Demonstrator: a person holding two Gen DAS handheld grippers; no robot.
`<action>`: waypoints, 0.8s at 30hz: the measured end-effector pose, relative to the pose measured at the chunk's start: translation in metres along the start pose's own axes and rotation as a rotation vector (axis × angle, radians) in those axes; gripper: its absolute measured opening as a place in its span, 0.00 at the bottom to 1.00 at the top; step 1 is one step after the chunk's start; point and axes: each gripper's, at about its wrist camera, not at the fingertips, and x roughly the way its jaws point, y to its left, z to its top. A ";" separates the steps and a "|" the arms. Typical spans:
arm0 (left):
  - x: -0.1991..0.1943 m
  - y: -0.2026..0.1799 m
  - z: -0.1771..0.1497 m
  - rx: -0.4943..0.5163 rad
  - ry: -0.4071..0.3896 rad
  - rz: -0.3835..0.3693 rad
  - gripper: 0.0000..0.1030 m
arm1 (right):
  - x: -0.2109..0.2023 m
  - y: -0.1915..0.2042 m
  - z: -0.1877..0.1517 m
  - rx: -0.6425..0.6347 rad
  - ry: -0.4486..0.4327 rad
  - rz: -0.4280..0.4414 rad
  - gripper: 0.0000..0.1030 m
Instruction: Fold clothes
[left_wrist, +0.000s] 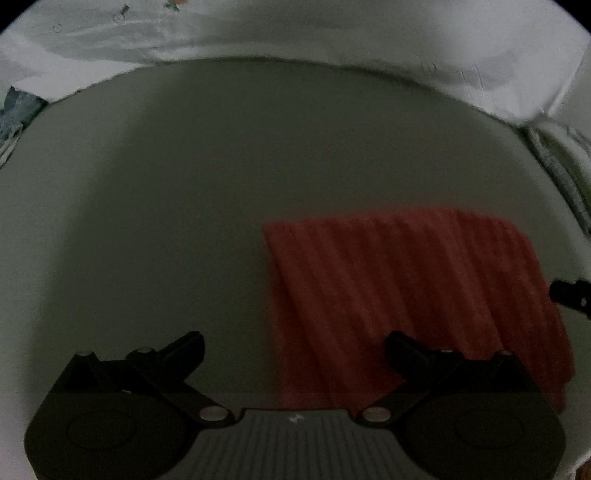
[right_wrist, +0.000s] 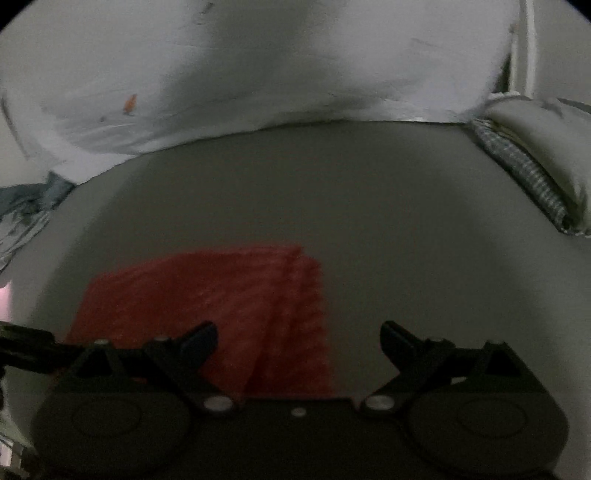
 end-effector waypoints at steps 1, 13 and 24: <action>0.004 0.003 0.006 -0.010 0.001 -0.014 1.00 | 0.005 -0.001 0.004 0.009 0.006 -0.004 0.90; 0.038 -0.024 0.040 0.136 0.025 -0.124 0.87 | 0.069 0.014 0.034 0.006 0.096 -0.021 0.77; 0.053 -0.041 0.057 0.102 -0.032 -0.176 0.16 | 0.064 0.068 0.034 -0.274 0.061 -0.081 0.06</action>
